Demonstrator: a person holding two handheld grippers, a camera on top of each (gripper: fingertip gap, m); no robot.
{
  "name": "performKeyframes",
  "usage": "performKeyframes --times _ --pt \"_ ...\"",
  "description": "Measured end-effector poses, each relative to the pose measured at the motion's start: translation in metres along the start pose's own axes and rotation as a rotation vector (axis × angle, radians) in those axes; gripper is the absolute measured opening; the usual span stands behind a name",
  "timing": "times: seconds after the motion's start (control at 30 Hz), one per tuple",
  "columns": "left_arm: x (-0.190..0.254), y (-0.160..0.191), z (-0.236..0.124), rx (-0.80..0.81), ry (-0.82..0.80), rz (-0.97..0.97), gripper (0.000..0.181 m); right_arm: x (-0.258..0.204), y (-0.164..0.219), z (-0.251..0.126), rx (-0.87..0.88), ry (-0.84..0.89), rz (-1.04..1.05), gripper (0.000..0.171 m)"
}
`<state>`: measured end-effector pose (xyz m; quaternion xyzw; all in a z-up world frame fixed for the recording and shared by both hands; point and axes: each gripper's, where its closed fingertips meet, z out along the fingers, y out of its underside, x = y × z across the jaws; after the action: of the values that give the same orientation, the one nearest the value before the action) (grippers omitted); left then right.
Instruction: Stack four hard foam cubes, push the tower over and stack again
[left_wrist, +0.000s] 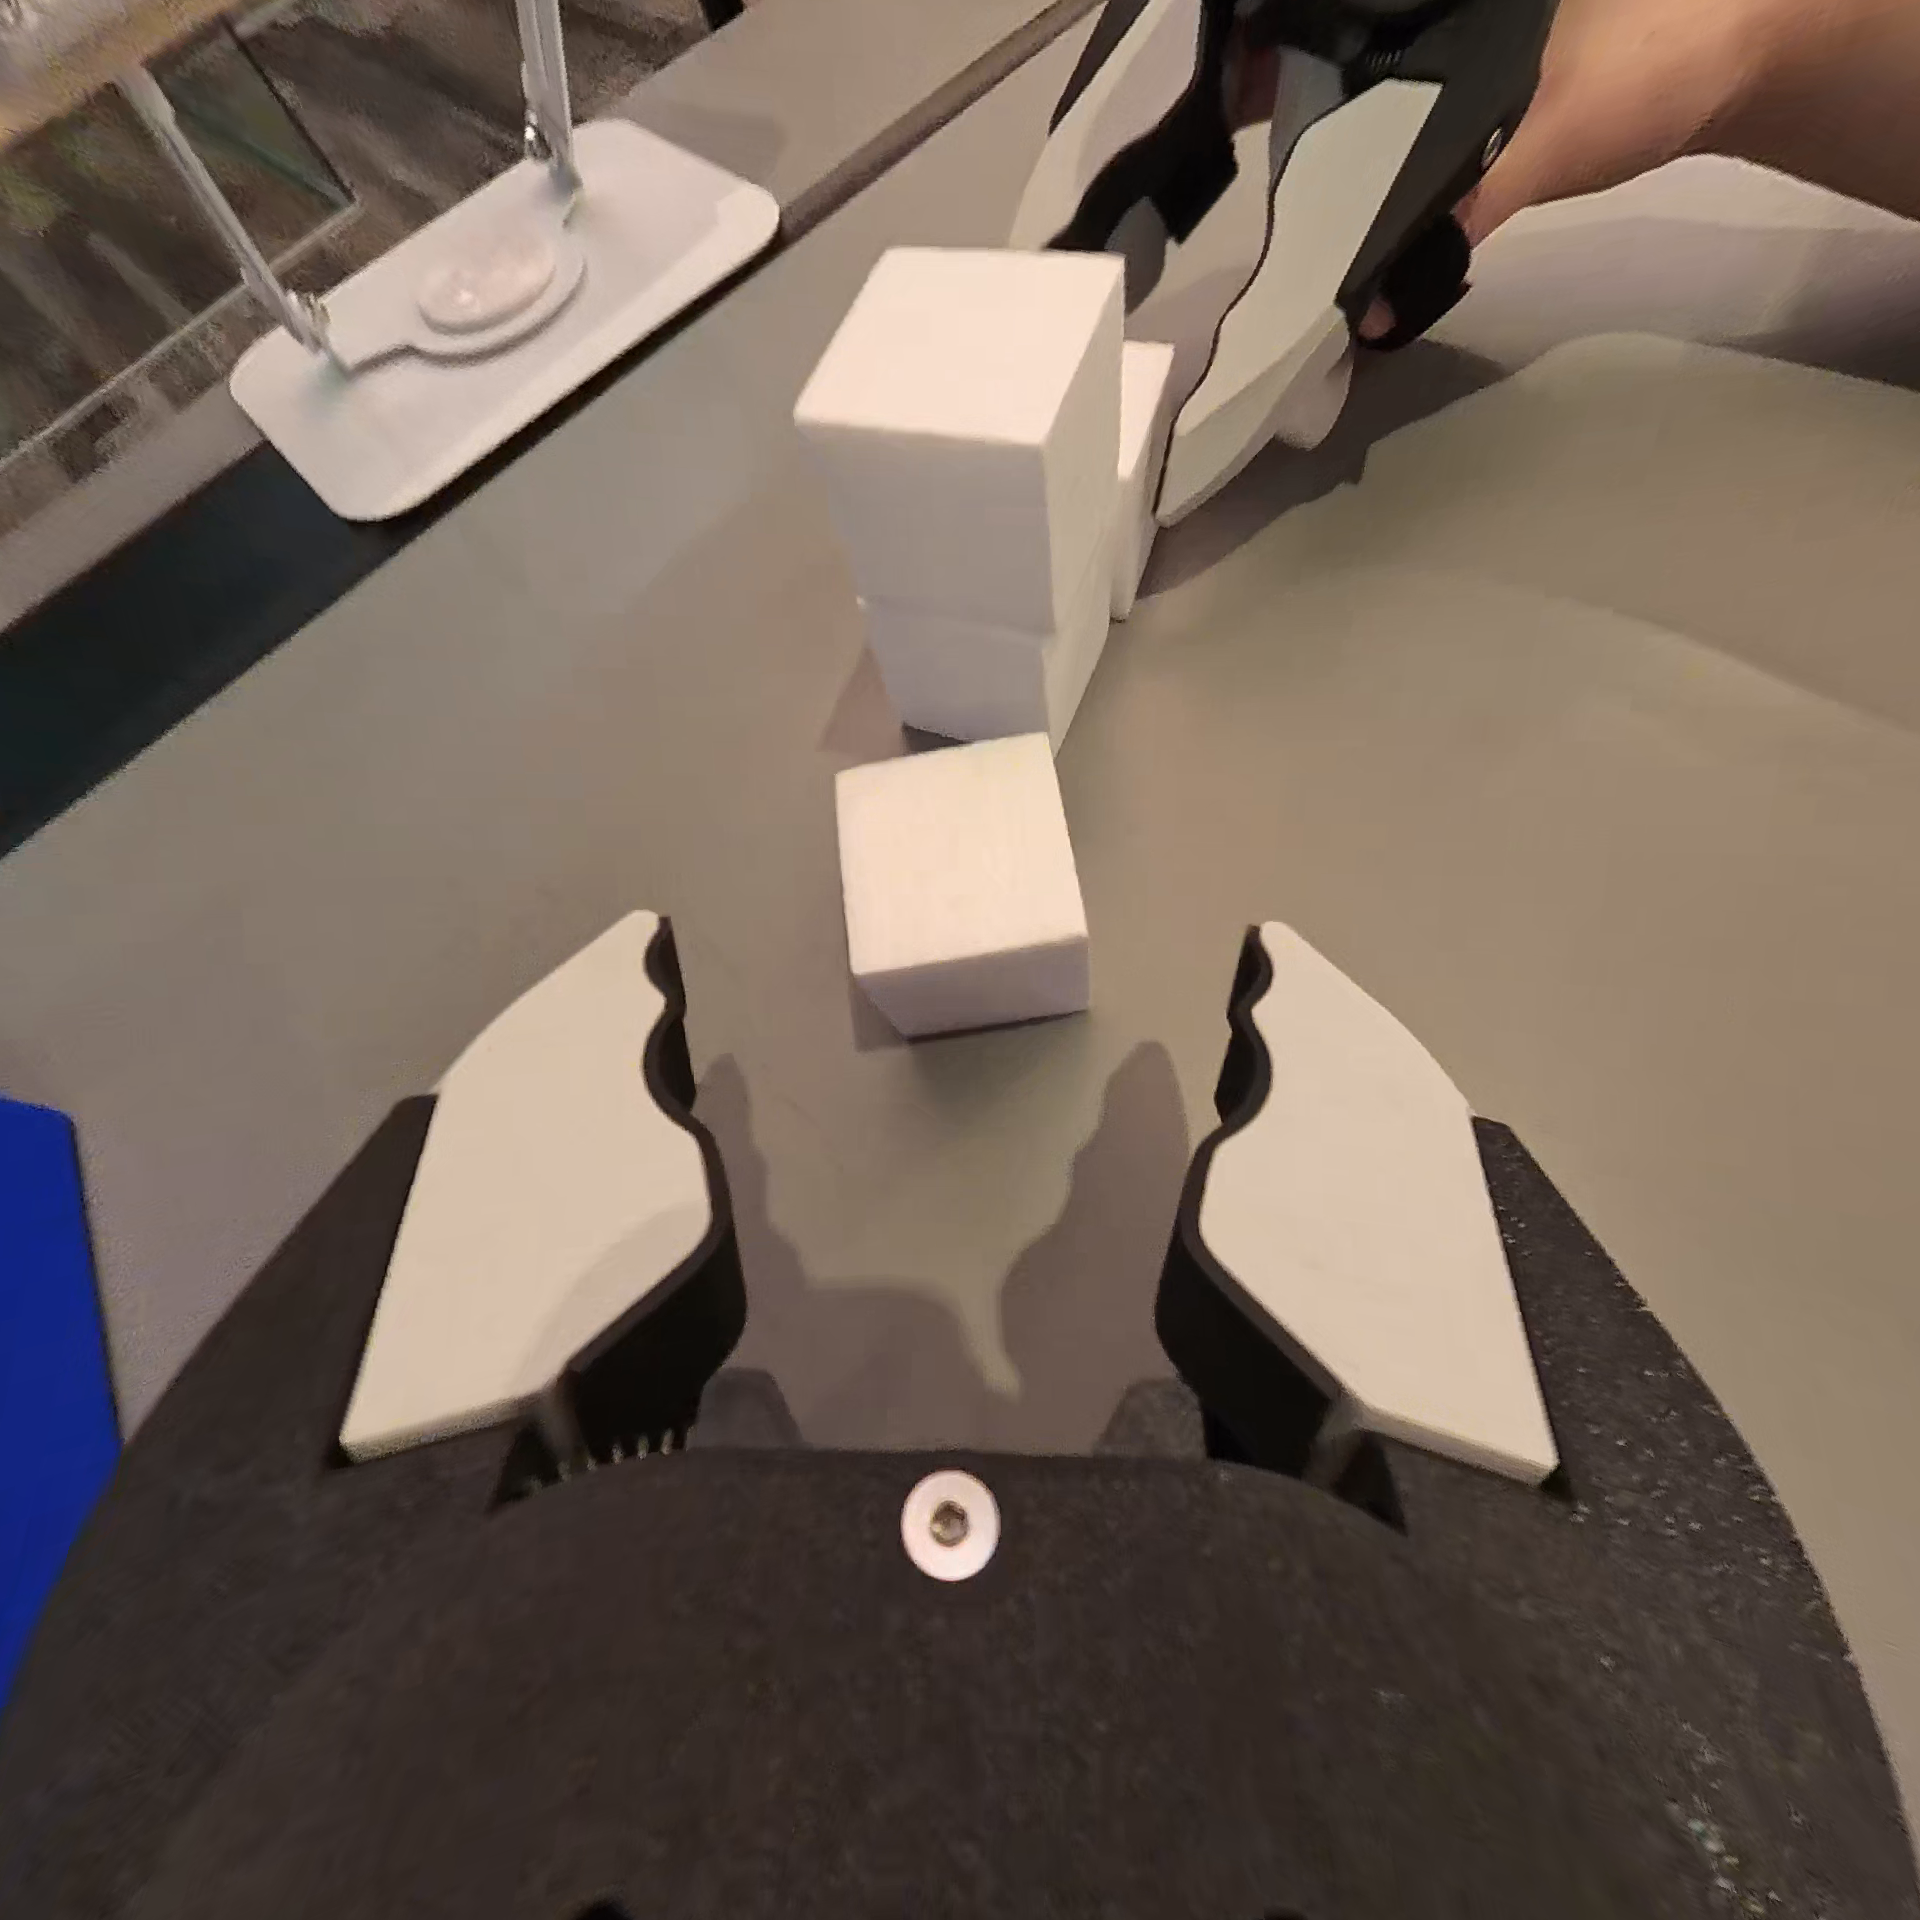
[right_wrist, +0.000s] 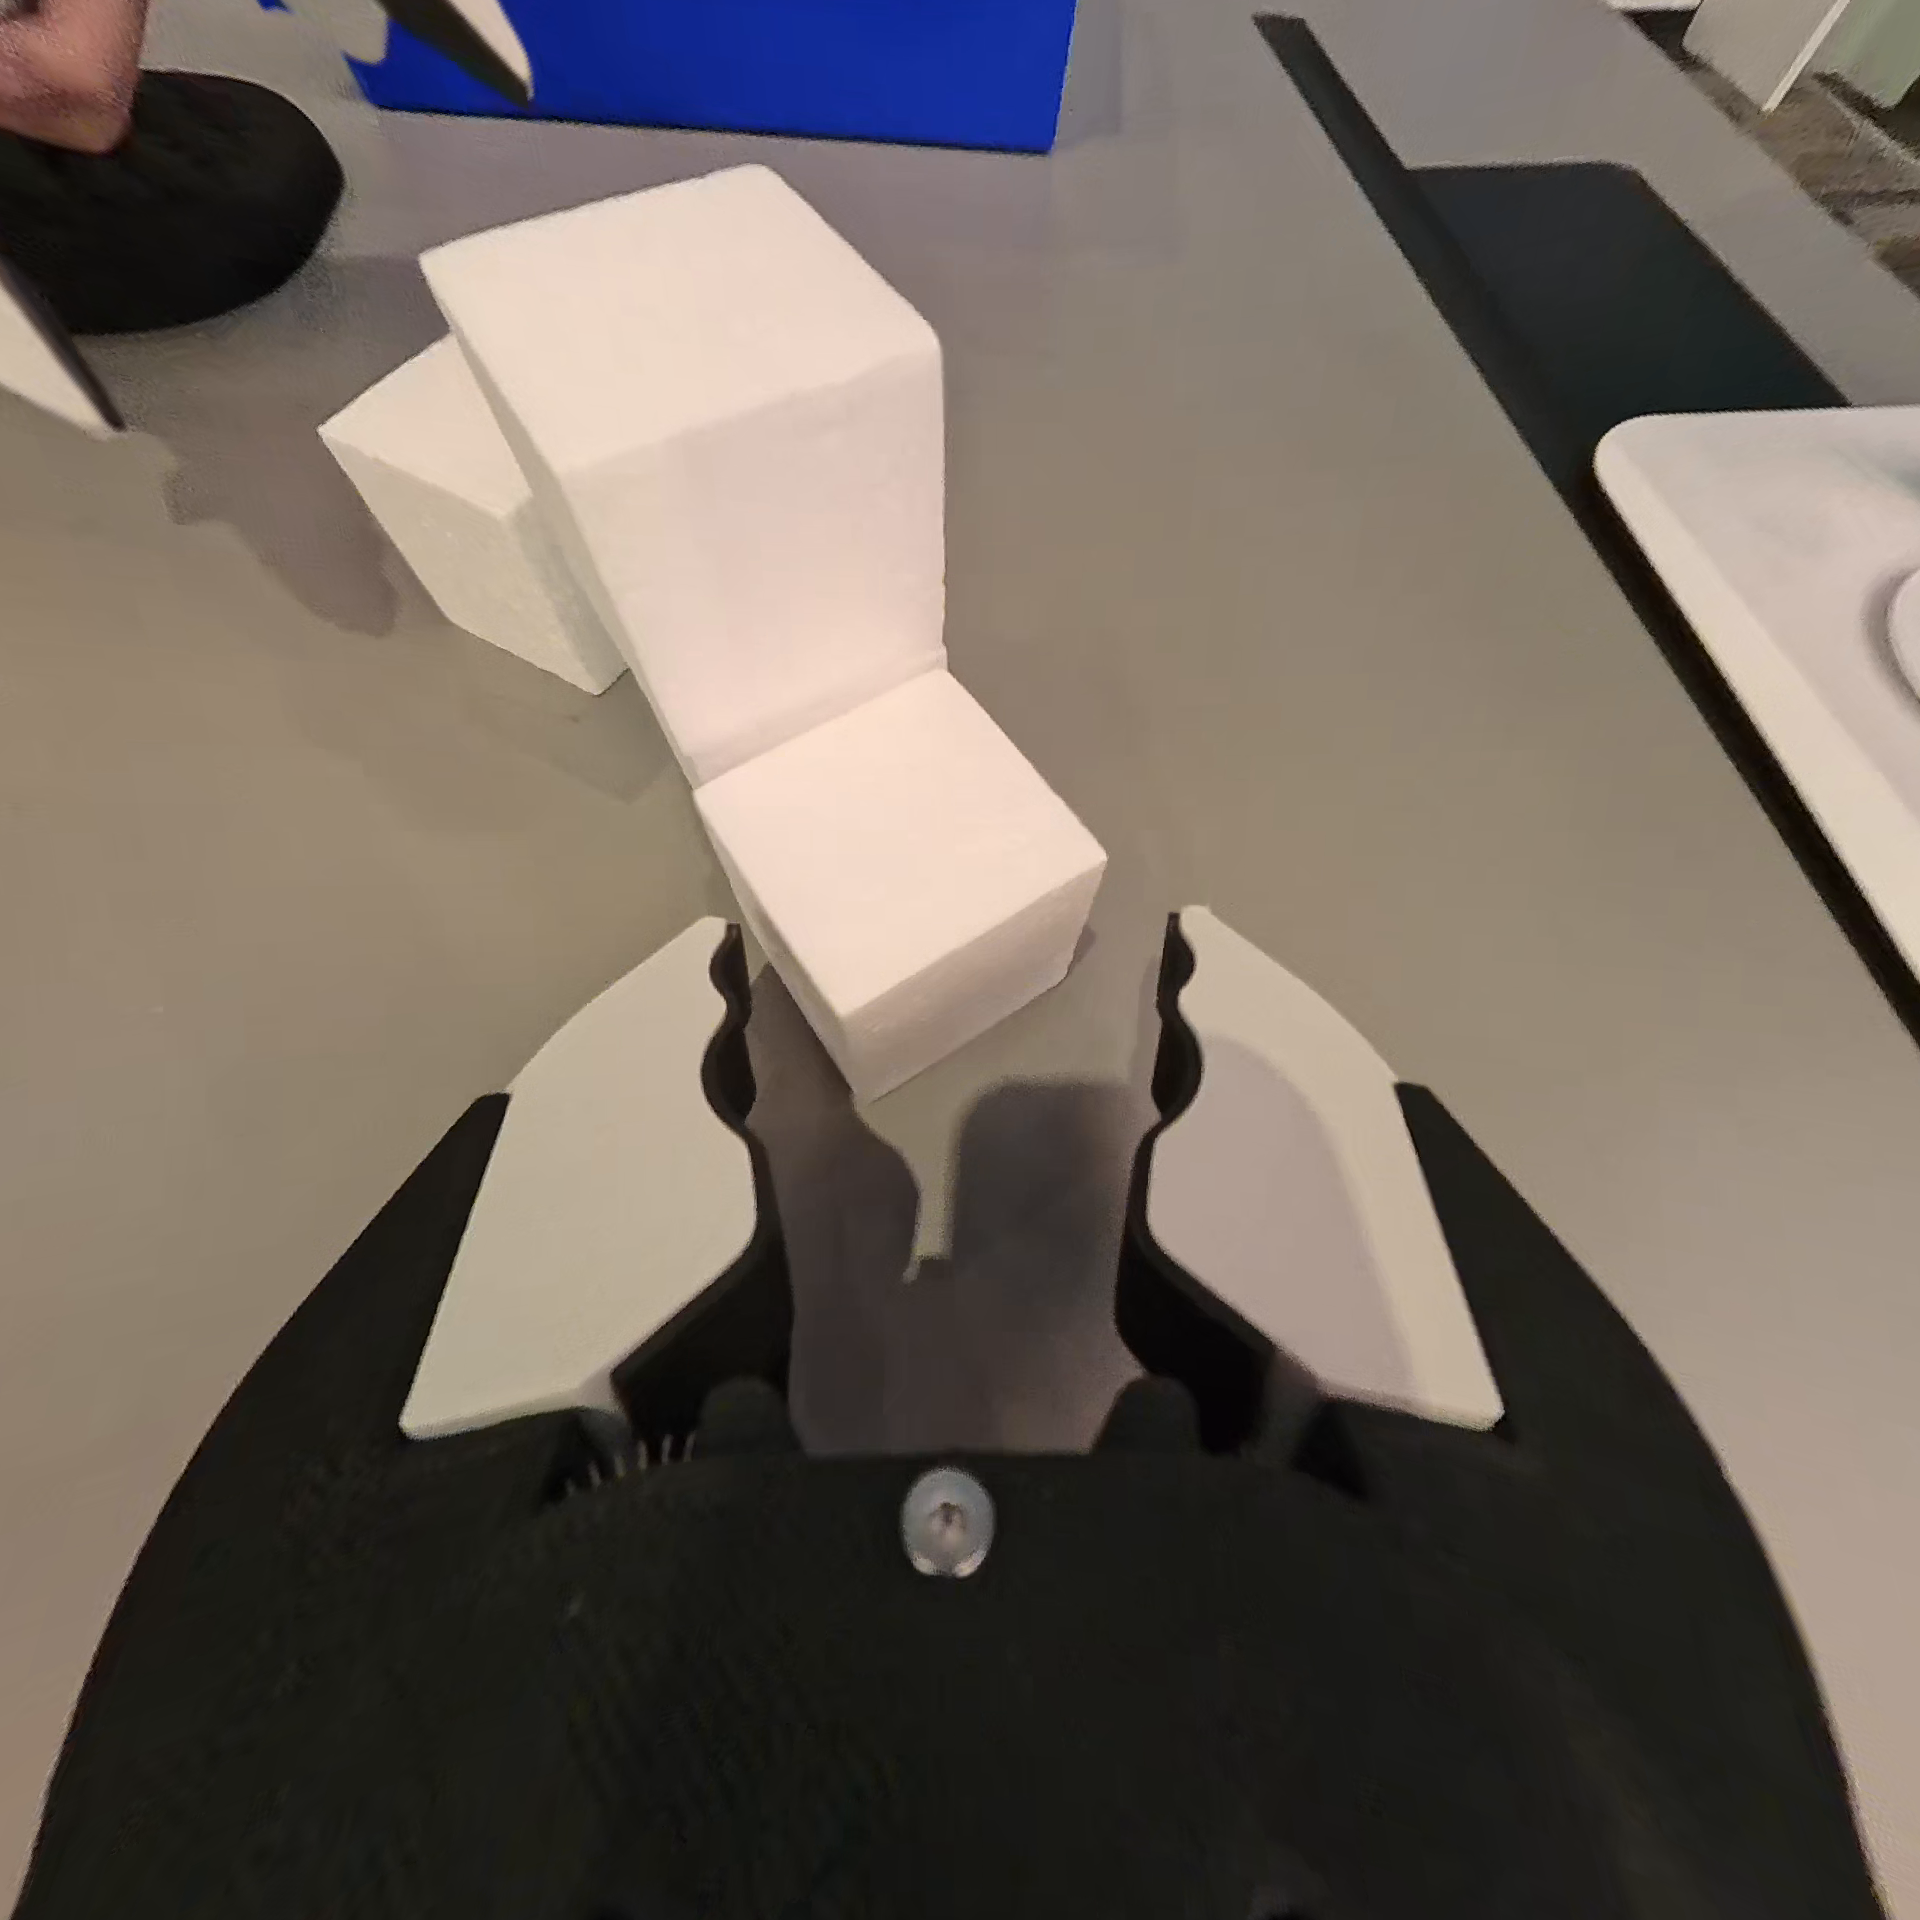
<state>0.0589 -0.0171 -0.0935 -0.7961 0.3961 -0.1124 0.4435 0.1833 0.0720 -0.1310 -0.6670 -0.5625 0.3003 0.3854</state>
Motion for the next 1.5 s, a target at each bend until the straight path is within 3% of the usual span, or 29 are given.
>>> performKeyframes --times 0.17,0.27,0.5,0.57,0.67,0.8,0.93,1.1,1.2,1.5 --pt "0.008 0.010 0.017 -0.062 -0.019 -0.114 0.103 -0.004 -0.002 0.002 0.008 -0.025 0.000 0.061" --pt "0.003 0.017 0.029 -0.129 -0.066 -0.138 0.099 -0.004 -0.002 0.001 0.005 -0.023 0.001 0.061" --pt "0.007 0.025 0.050 -0.200 -0.054 -0.137 0.079 0.003 0.009 -0.016 -0.013 -0.018 0.019 0.061" --pt "0.002 0.026 0.051 -0.205 -0.091 -0.116 0.066 0.009 0.013 -0.023 -0.015 -0.010 0.039 0.061" --pt "0.000 0.026 0.050 -0.200 -0.101 -0.114 0.063 0.017 0.013 -0.036 0.015 0.005 0.080 0.060" --pt "-0.001 0.027 0.042 -0.181 -0.103 -0.125 0.063 0.029 -0.019 -0.062 0.149 0.060 0.135 0.061" --pt "-0.003 0.025 0.036 -0.130 -0.096 -0.193 0.063 0.019 -0.089 -0.085 0.348 0.068 0.202 0.060" --pt "-0.004 0.017 0.025 -0.091 -0.070 -0.217 0.063 -0.020 -0.131 -0.061 0.275 0.079 0.062 0.061" --pt "-0.007 0.018 0.021 -0.093 -0.084 -0.221 0.063 -0.027 -0.129 -0.043 0.168 0.084 -0.041 0.061" --pt "-0.002 0.017 0.018 -0.104 -0.083 -0.193 0.063 -0.030 -0.122 -0.025 0.103 0.027 -0.035 0.061"
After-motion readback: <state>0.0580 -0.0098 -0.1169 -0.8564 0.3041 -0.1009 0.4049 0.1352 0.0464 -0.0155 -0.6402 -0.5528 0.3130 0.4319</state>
